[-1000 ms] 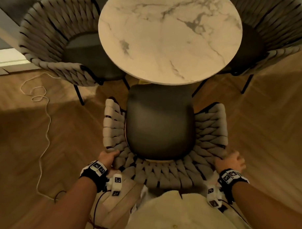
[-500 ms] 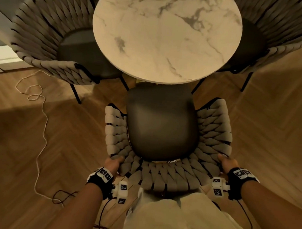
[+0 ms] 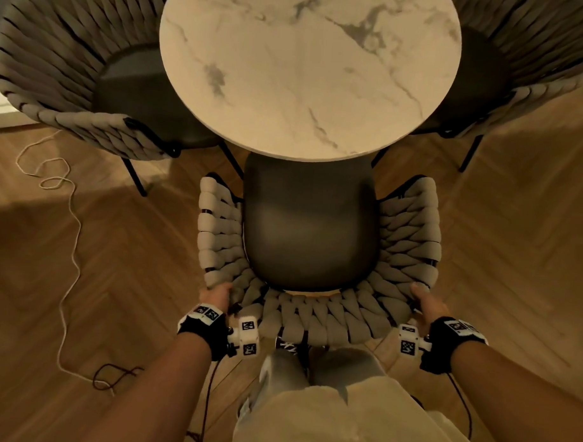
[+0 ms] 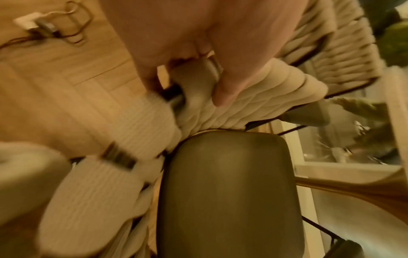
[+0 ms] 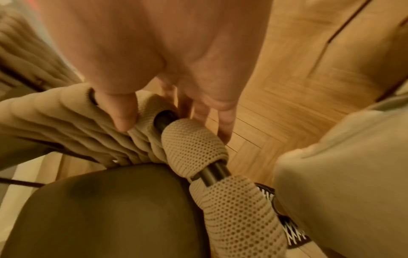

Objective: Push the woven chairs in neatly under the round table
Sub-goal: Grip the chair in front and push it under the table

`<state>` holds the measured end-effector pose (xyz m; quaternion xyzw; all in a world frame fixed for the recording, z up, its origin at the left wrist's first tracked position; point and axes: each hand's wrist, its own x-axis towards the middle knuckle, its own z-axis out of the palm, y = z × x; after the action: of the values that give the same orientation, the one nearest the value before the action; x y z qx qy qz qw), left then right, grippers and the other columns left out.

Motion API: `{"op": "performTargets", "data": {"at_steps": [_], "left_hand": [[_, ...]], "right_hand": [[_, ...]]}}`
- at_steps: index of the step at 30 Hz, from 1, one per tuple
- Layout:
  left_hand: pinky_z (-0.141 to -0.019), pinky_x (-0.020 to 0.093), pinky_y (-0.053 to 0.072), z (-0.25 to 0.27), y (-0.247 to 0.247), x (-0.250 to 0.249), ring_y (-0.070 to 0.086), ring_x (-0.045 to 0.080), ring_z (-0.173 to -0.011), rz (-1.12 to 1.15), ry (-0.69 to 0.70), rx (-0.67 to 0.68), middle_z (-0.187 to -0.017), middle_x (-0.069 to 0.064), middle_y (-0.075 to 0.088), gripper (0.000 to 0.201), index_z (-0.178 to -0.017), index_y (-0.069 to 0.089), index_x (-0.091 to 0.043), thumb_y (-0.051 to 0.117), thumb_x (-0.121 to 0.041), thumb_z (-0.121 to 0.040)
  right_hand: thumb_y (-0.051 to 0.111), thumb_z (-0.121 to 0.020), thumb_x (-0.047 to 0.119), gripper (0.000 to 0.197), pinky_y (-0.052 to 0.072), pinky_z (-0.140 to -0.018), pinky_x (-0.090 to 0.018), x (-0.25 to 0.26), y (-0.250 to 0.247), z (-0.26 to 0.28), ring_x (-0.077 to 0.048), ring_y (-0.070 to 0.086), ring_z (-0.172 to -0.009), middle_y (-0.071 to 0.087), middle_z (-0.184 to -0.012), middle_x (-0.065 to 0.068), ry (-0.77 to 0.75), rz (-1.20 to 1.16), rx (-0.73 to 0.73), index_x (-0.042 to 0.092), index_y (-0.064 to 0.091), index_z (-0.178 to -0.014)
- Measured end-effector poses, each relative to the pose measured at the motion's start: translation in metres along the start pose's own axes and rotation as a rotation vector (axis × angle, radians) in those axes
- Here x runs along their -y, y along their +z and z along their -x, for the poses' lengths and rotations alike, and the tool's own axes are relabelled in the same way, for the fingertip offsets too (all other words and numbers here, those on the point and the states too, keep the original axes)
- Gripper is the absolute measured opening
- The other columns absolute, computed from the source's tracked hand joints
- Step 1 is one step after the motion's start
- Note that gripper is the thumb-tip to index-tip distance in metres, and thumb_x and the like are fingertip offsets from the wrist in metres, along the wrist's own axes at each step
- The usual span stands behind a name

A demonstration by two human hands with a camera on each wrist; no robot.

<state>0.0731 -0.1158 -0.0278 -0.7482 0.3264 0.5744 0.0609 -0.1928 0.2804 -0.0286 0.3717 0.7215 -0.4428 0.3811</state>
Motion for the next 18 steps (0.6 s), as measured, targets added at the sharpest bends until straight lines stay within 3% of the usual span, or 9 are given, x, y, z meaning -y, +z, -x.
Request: {"op": "performTargets", "data": {"at_steps": [1,3,5,8,10,12,14,16,18], "left_hand": [[-0.073,0.047,0.059,0.007,0.004,0.009,0.07,0.037,-0.087,0.022,-0.021,0.029,-0.104,0.014,0.071,0.079,-0.129,0.058,-0.014,0.079,-0.037,-0.056],[-0.065,0.038,0.056,0.053,0.015,0.018,0.07,0.035,-0.092,0.093,-0.078,0.135,-0.105,0.015,0.071,0.048,-0.126,0.063,-0.011,0.068,-0.033,-0.084],[-0.067,0.041,0.051,0.082,0.029,0.026,0.065,0.037,-0.093,0.203,-0.161,0.213,-0.103,0.018,0.069,0.033,-0.124,0.062,-0.009,0.054,-0.029,-0.099],[-0.072,0.049,0.049,0.096,0.04,0.025,0.061,0.035,-0.082,0.309,-0.213,0.241,-0.08,0.019,0.072,0.028,-0.113,0.065,-0.01,0.049,-0.029,-0.102],[-0.073,0.05,0.047,0.099,0.043,0.015,0.058,0.034,-0.077,0.329,-0.221,0.234,-0.063,0.019,0.071,0.023,-0.093,0.064,-0.009,0.047,-0.022,-0.103],[-0.072,0.05,0.046,0.101,0.045,0.01,0.057,0.034,-0.076,0.338,-0.217,0.245,-0.058,0.019,0.07,0.027,-0.084,0.061,-0.007,0.047,-0.02,-0.103],[-0.067,0.049,0.046,0.101,0.046,-0.001,0.059,0.035,-0.077,0.32,-0.208,0.235,-0.055,0.019,0.07,0.027,-0.087,0.063,-0.006,0.046,-0.02,-0.104],[-0.069,0.049,0.048,0.088,0.045,-0.011,0.059,0.034,-0.077,0.273,-0.167,0.212,-0.055,0.02,0.07,0.024,-0.097,0.064,-0.006,0.046,-0.02,-0.104],[-0.073,0.046,0.049,0.072,0.042,-0.017,0.056,0.031,-0.073,0.227,-0.15,0.16,-0.062,0.02,0.068,0.027,-0.114,0.061,-0.002,0.045,-0.02,-0.103]], "right_hand": [[0.081,-0.065,0.056,0.083,0.053,-0.087,-0.048,-0.002,0.003,0.013,-0.028,0.063,-0.102,0.066,-0.115,-0.007,0.021,-0.037,0.031,0.016,0.054,-0.133],[0.07,-0.083,0.046,0.061,0.049,-0.093,-0.052,0.004,0.025,0.063,-0.029,0.058,-0.102,0.061,-0.106,-0.009,0.071,-0.116,0.096,0.016,0.05,-0.132],[0.052,-0.097,0.04,0.042,0.043,-0.096,-0.057,0.002,0.04,0.085,-0.036,0.058,-0.105,0.061,-0.111,-0.014,0.108,-0.199,0.163,0.016,0.049,-0.132],[0.042,-0.102,0.04,0.05,0.038,-0.097,-0.058,0.004,0.05,0.091,-0.041,0.05,-0.127,0.054,-0.136,-0.022,0.147,-0.306,0.182,0.01,0.044,-0.142],[0.041,-0.102,0.039,0.05,0.041,-0.092,-0.057,0.009,0.05,0.091,-0.041,0.05,-0.126,0.048,-0.145,-0.023,0.169,-0.368,0.193,0.009,0.043,-0.143],[0.04,-0.103,0.038,0.05,0.041,-0.09,-0.056,0.017,0.052,0.088,-0.04,0.051,-0.125,0.047,-0.146,-0.022,0.168,-0.376,0.2,0.009,0.043,-0.143],[0.039,-0.103,0.039,0.05,0.038,-0.094,-0.056,0.026,0.058,0.086,-0.039,0.052,-0.122,0.049,-0.143,-0.02,0.154,-0.403,0.23,0.009,0.043,-0.143],[0.039,-0.103,0.038,0.05,0.038,-0.095,-0.056,0.036,0.065,0.083,-0.037,0.054,-0.115,0.053,-0.138,-0.02,0.139,-0.381,0.237,0.008,0.043,-0.143],[0.039,-0.103,0.038,0.049,0.038,-0.096,-0.055,0.039,0.069,0.08,-0.038,0.05,-0.124,0.054,-0.13,-0.019,0.13,-0.374,0.229,0.009,0.044,-0.142]]}}
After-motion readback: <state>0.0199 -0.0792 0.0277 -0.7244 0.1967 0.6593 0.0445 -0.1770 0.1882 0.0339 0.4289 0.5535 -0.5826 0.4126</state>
